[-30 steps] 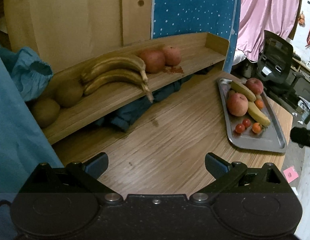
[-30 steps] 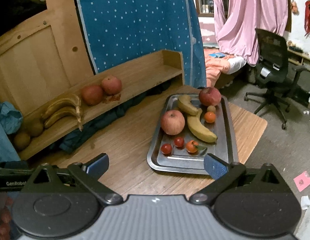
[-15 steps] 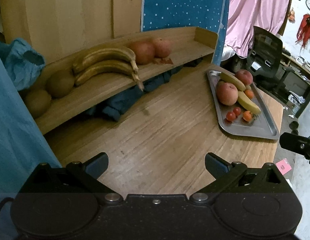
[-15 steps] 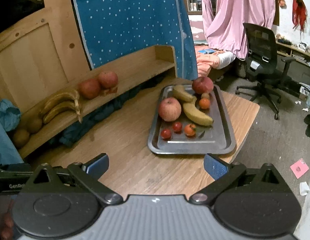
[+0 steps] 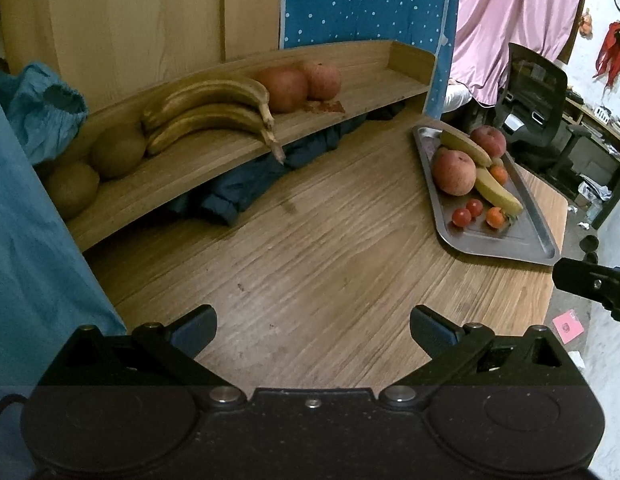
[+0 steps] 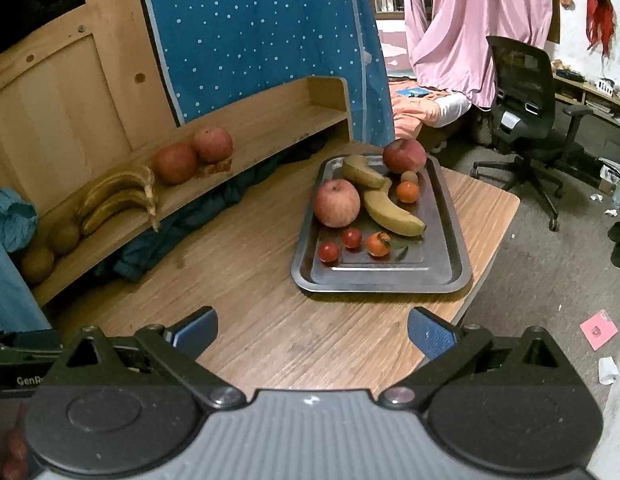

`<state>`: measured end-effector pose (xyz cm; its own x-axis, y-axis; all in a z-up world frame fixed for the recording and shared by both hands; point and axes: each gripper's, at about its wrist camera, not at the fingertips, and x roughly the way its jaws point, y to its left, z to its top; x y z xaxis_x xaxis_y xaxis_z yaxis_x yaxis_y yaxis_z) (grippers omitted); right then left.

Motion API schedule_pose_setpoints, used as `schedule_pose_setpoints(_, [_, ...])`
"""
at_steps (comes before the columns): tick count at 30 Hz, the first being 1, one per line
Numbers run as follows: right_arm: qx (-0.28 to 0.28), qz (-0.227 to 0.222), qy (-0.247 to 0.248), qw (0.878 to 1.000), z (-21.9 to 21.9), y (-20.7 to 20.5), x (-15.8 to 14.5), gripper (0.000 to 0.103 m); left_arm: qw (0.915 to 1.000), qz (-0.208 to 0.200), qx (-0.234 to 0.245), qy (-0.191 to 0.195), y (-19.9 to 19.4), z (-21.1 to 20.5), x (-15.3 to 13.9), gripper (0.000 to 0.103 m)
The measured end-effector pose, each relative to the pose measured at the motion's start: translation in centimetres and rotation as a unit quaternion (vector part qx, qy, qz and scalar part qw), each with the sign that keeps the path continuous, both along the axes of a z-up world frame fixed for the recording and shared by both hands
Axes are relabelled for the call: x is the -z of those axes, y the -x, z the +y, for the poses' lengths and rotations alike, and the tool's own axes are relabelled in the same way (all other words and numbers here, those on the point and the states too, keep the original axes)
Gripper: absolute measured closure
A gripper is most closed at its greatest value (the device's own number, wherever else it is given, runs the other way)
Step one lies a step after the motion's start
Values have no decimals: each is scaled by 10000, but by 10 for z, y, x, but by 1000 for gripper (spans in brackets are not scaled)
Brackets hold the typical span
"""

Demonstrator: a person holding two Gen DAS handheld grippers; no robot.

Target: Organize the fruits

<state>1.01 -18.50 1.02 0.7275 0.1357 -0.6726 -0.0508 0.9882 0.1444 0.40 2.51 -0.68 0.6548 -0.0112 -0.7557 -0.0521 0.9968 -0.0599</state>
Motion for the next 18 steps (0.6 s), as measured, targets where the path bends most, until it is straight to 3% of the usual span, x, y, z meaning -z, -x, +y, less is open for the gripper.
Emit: schedule_pose_setpoints(18, [-56,180,9,9998,2,-8,7,0,10000,50,-42,-9,-3,1,3,1])
